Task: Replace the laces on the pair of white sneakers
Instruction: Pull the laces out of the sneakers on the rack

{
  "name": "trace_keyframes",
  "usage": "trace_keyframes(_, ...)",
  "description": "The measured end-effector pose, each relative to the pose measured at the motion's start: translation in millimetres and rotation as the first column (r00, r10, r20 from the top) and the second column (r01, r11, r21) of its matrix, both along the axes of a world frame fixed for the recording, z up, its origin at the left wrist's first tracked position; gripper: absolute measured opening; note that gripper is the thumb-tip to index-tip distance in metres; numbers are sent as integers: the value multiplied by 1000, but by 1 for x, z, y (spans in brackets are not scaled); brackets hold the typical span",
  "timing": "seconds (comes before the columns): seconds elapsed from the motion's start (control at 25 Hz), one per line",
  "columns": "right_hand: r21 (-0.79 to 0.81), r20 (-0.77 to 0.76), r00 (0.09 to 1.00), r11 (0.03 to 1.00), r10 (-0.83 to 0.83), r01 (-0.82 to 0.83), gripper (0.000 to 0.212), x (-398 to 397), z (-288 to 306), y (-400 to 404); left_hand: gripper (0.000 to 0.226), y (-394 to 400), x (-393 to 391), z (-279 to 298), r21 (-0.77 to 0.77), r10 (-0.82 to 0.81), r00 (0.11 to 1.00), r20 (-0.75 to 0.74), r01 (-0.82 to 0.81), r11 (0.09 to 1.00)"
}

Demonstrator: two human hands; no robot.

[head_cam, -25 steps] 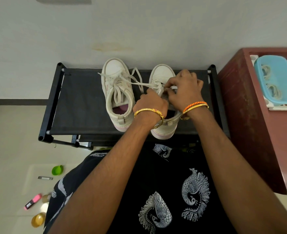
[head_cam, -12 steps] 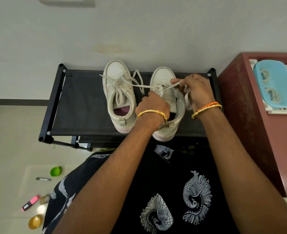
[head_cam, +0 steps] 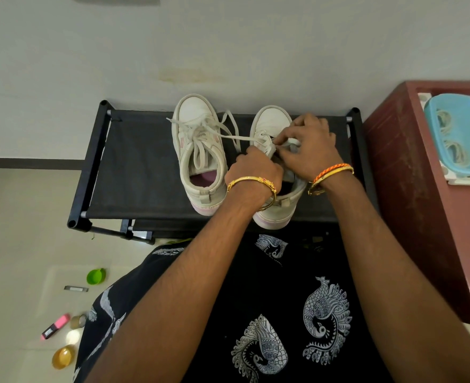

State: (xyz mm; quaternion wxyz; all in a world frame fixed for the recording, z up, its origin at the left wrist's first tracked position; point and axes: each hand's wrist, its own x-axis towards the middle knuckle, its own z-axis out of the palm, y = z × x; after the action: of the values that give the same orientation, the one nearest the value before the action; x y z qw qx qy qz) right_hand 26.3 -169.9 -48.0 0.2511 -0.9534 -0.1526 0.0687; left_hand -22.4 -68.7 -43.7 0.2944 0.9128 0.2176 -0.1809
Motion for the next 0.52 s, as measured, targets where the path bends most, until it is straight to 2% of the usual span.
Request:
trace_keyframes(0.08, 38, 25, 1000, 999, -15, 14, 11, -1, -1, 2, 41, 0, 0, 0, 4, 11, 1000, -9, -11, 1000)
trace_keyframes(0.16, 2, 44, 999, 1000, 11, -12, 3, 0, -2, 2, 41, 0, 0, 0, 0, 24, 1000, -19, -24, 1000)
trace_keyframes(0.28, -52, 5, 998, 996, 69, -69, 14, -1, -1, -4, 43, -1, -2, 1, 19, 29, 999, -27, -28, 999)
trace_keyframes(0.32, 3, -14, 997, 998, 70, -70, 16, -1, -2, -7, 44, -1, -2, 2, 26, 30, 999, -32, -29, 999)
trace_keyframes(0.4, 210, -110, 994, 978, 25, -1, 16, 1, -1, -14, 44, -2, -2, 3, 28, 29, 999, -38, -28, 999)
trace_keyframes(0.48, 467, -250, 965, 864, -74, 187, 15, 8, 2, -26, 44, -2, -1, 2, 14, 28, 999, -39, -27, 1000)
trace_keyframes(0.52, 543, -294, 941, 780, -170, 311, 14, 12, 2, -34, 44, -2, -1, 2, 6, 29, 999, -38, -29, 1000)
